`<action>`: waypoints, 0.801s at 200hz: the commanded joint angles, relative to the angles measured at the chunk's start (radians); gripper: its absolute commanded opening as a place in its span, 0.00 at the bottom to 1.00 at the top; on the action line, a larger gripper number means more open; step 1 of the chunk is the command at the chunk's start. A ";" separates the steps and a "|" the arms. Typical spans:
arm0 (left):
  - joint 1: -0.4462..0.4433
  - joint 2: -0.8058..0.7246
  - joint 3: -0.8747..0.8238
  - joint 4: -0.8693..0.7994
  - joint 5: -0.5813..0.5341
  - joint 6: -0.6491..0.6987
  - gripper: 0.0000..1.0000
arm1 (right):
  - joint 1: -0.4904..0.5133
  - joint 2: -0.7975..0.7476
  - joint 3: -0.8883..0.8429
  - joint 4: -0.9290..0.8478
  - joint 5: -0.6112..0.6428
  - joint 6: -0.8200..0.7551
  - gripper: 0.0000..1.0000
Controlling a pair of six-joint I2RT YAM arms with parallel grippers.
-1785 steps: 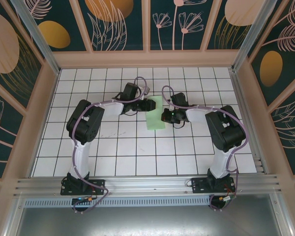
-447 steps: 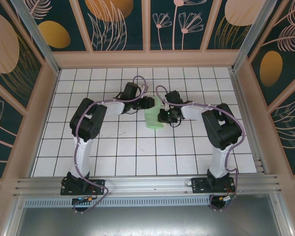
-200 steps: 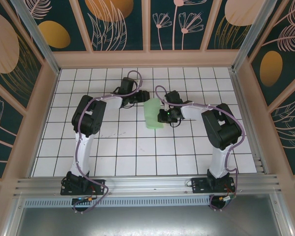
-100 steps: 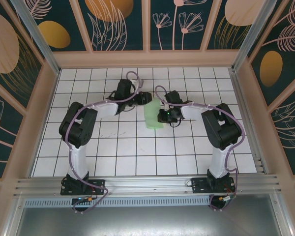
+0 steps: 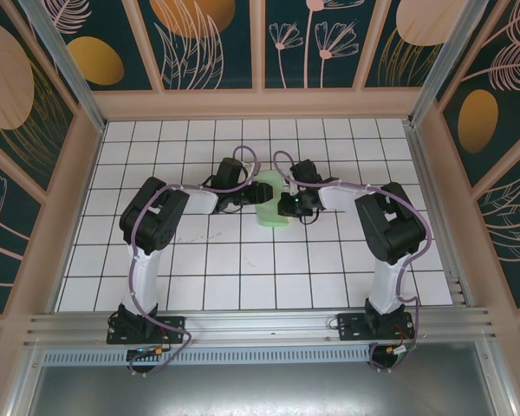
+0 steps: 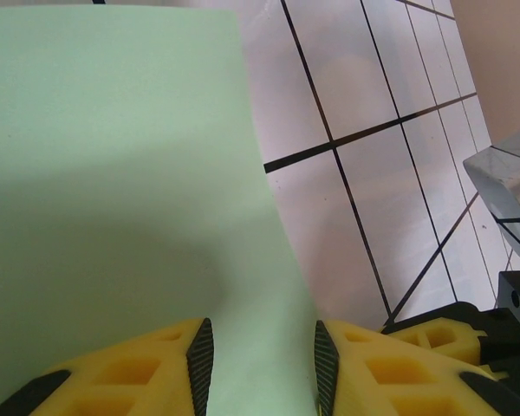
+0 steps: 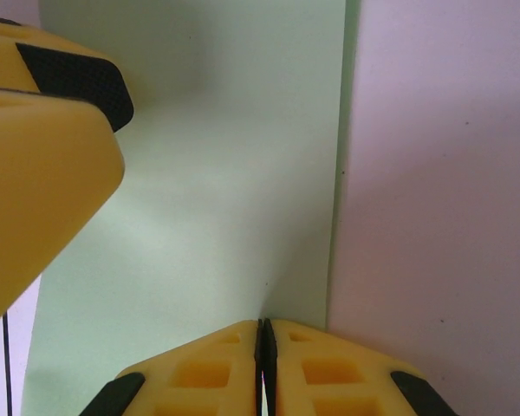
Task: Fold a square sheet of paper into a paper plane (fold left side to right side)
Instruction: Hold the square sheet of paper at the center of the table.
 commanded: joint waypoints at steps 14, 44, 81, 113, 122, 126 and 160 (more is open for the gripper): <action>0.003 0.012 -0.044 0.013 -0.017 -0.005 0.40 | 0.011 0.027 -0.026 -0.123 0.038 0.000 0.14; 0.003 0.008 -0.061 0.015 -0.022 -0.001 0.39 | -0.024 -0.049 0.011 -0.096 -0.015 -0.005 0.16; 0.001 0.001 -0.071 0.017 -0.027 0.001 0.39 | -0.106 -0.063 0.055 -0.016 -0.143 0.020 0.16; 0.001 -0.002 -0.071 0.016 -0.026 0.001 0.39 | -0.122 0.032 0.154 0.009 -0.178 0.029 0.15; 0.001 -0.003 -0.073 0.015 -0.028 0.002 0.39 | -0.122 0.055 0.181 0.012 -0.186 0.032 0.15; 0.001 -0.004 -0.073 0.016 -0.028 0.002 0.39 | -0.122 0.065 0.193 0.015 -0.188 0.033 0.15; 0.001 -0.007 -0.071 0.014 -0.030 0.003 0.39 | -0.123 0.165 0.288 -0.002 -0.184 0.032 0.15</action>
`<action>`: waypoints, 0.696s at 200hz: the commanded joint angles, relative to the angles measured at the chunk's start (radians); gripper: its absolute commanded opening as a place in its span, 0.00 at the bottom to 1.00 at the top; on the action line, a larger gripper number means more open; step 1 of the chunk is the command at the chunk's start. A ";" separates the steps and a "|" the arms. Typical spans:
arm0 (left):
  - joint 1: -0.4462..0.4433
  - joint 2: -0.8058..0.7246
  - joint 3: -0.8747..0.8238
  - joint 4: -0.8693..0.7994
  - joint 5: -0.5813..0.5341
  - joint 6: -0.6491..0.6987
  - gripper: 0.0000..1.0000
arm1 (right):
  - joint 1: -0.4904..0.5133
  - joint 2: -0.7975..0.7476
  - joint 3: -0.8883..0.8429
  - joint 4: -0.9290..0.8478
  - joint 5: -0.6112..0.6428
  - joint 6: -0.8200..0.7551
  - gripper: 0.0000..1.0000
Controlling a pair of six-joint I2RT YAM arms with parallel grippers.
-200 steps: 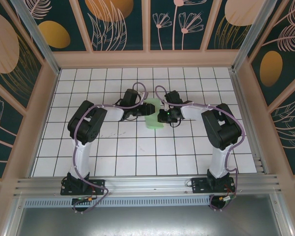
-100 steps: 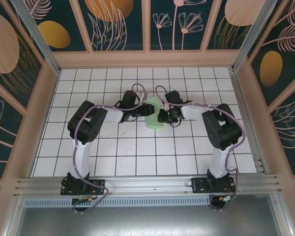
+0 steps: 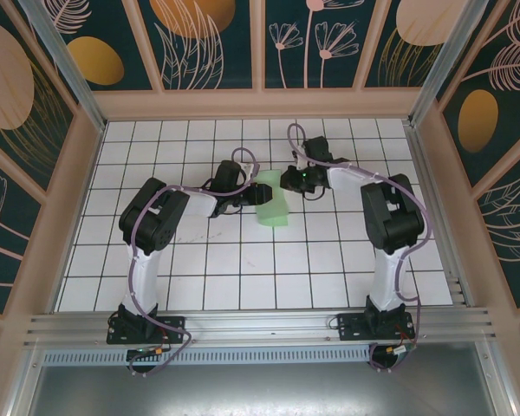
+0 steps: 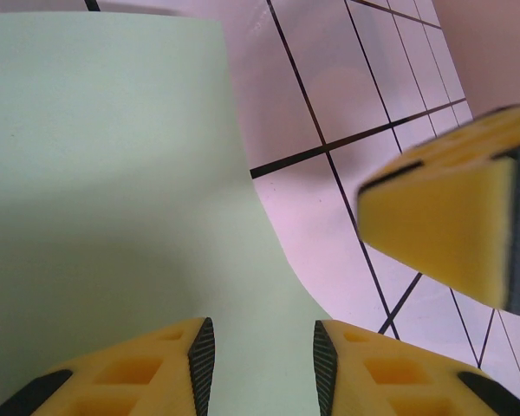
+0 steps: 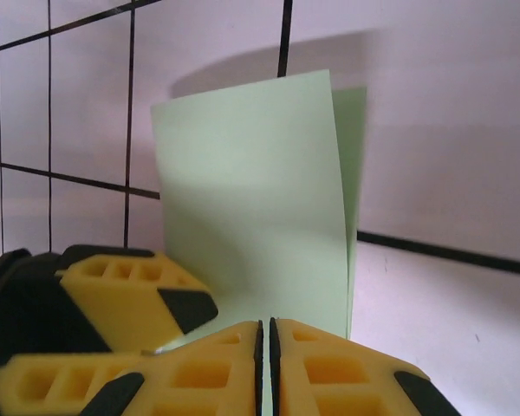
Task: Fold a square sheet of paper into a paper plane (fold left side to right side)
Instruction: Hold the square sheet of paper at the center of the table.
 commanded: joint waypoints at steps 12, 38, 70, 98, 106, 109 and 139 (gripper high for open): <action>0.000 -0.005 -0.027 -0.067 -0.026 0.004 0.39 | 0.001 0.094 0.084 -0.011 -0.030 0.008 0.15; -0.002 -0.003 -0.021 -0.074 -0.025 0.007 0.39 | 0.003 0.136 0.115 -0.019 -0.038 0.011 0.15; -0.002 -0.019 -0.020 -0.074 -0.023 0.016 0.40 | 0.004 0.170 0.118 -0.058 -0.014 -0.003 0.15; -0.002 -0.068 -0.021 -0.071 -0.004 0.017 0.41 | 0.004 0.176 0.095 -0.088 0.024 -0.015 0.15; -0.002 -0.087 -0.020 -0.068 0.004 0.018 0.42 | 0.003 0.178 0.088 -0.094 0.033 -0.019 0.15; -0.002 -0.095 -0.022 -0.068 0.008 0.018 0.42 | 0.003 0.179 0.085 -0.096 0.037 -0.019 0.15; -0.002 -0.140 -0.039 -0.045 0.055 0.010 0.42 | 0.005 0.182 0.061 -0.099 0.041 -0.024 0.15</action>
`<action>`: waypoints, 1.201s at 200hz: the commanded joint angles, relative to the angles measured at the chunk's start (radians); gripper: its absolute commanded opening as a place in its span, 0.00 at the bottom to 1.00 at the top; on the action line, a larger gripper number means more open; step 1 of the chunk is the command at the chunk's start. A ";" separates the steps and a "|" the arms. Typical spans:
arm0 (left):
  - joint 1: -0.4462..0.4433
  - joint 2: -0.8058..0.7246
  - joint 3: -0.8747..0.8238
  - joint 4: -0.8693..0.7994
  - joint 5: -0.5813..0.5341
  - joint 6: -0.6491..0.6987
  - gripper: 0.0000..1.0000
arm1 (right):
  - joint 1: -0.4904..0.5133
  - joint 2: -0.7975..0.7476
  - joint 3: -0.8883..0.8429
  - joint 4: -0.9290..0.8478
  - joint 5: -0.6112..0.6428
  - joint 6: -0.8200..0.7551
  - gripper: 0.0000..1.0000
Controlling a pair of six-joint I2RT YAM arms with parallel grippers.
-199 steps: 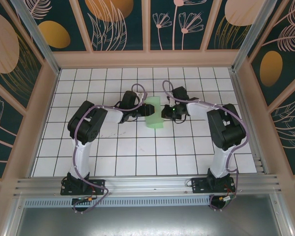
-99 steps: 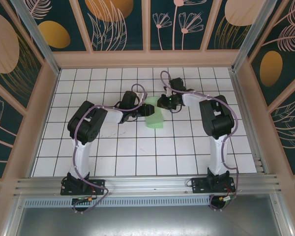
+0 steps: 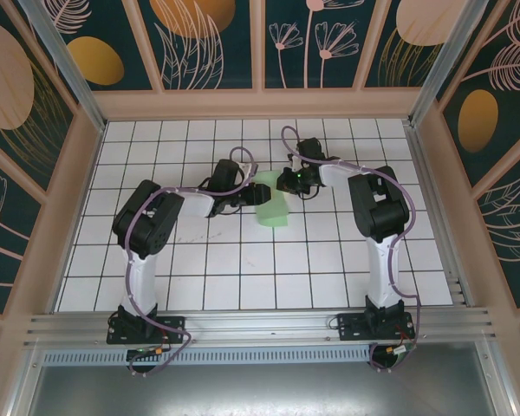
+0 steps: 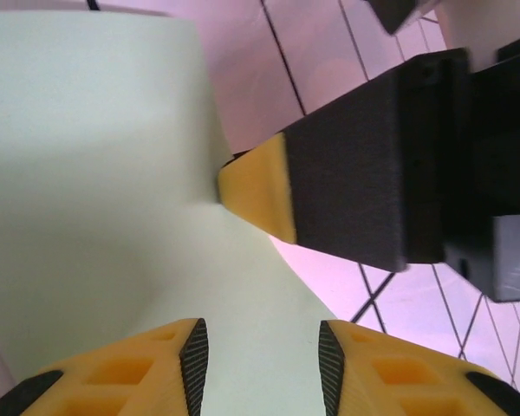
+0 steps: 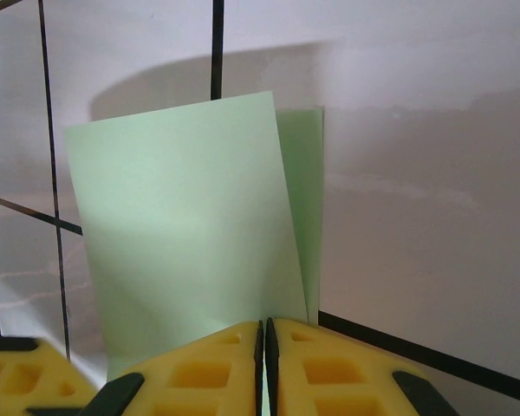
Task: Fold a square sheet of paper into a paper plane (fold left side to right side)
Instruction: Hold the square sheet of paper at the center of the table, then first fold the square sheet of paper in half at the center of the table.
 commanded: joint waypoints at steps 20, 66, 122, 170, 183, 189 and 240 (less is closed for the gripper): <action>-0.003 -0.046 -0.011 0.023 0.074 0.003 0.42 | 0.007 0.041 -0.037 -0.074 0.048 -0.024 0.15; -0.008 0.016 0.004 0.021 0.079 0.009 0.41 | 0.011 0.043 -0.032 -0.085 0.055 -0.029 0.15; -0.021 0.008 -0.054 0.004 0.075 0.041 0.40 | 0.010 0.046 -0.027 -0.103 0.072 -0.035 0.15; -0.040 -0.020 -0.107 -0.056 0.048 0.099 0.40 | 0.012 0.045 -0.024 -0.117 0.082 -0.038 0.15; -0.043 -0.031 -0.121 -0.066 0.037 0.110 0.40 | 0.013 0.045 -0.021 -0.121 0.084 -0.037 0.15; -0.044 -0.039 -0.145 -0.069 0.036 0.115 0.40 | 0.014 0.044 -0.022 -0.122 0.084 -0.037 0.15; -0.068 -0.116 -0.232 -0.136 0.019 0.181 0.40 | 0.014 0.046 -0.019 -0.131 0.092 -0.037 0.15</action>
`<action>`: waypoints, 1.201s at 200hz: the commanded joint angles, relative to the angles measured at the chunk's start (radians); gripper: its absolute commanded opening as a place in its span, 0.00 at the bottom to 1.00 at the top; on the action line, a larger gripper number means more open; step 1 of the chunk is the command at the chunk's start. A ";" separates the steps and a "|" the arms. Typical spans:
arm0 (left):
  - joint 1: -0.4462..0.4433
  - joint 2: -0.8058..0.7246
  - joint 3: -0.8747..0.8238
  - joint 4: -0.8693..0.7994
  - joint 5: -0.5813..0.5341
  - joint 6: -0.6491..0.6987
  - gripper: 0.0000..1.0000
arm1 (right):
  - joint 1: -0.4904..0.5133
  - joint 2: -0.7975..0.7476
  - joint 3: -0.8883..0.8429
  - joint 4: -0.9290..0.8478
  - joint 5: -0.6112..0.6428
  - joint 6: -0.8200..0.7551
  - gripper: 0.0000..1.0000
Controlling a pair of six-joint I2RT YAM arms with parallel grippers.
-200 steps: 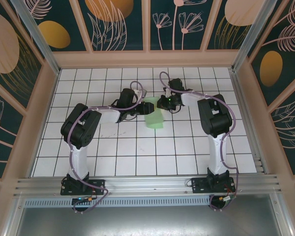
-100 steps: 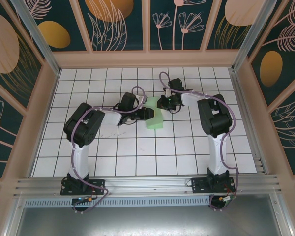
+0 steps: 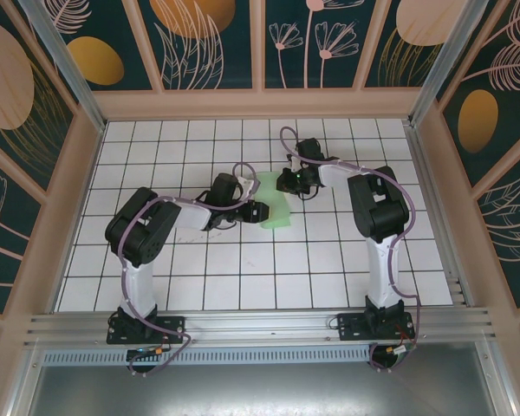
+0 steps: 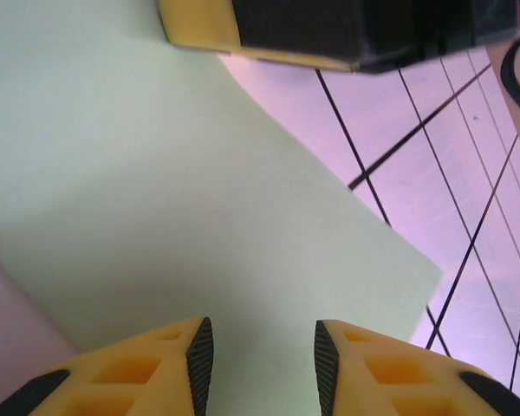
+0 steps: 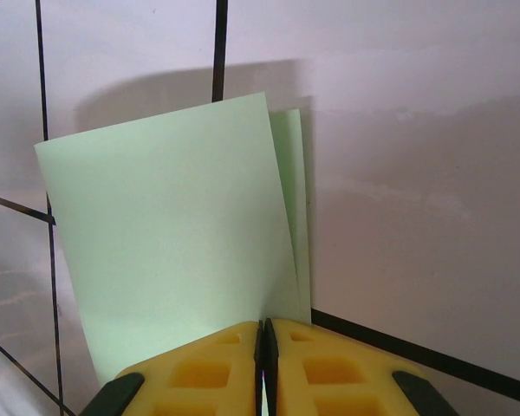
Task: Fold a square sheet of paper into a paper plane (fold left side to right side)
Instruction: First fold the square sheet of paper in half at the center of the table.
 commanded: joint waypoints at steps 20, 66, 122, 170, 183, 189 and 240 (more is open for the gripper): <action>-0.026 -0.065 -0.099 -0.133 0.003 0.057 0.40 | 0.007 0.048 -0.015 -0.129 0.070 -0.014 0.15; -0.013 -0.149 -0.068 -0.147 -0.038 0.020 0.41 | 0.010 0.048 -0.005 -0.140 0.075 -0.016 0.15; -0.002 -0.094 0.081 -0.121 -0.046 0.009 0.41 | 0.014 0.044 0.006 -0.153 0.078 -0.021 0.15; -0.003 0.034 0.158 -0.110 0.004 0.032 0.39 | 0.014 0.040 0.005 -0.156 0.080 -0.027 0.15; -0.005 0.050 0.157 -0.103 0.016 0.035 0.39 | 0.016 0.039 0.004 -0.156 0.080 -0.025 0.15; -0.008 0.053 0.155 -0.099 0.021 0.038 0.39 | 0.016 0.040 0.003 -0.155 0.080 -0.025 0.15; -0.030 0.056 0.118 -0.122 0.035 0.083 0.38 | 0.016 0.044 0.003 -0.156 0.081 -0.024 0.15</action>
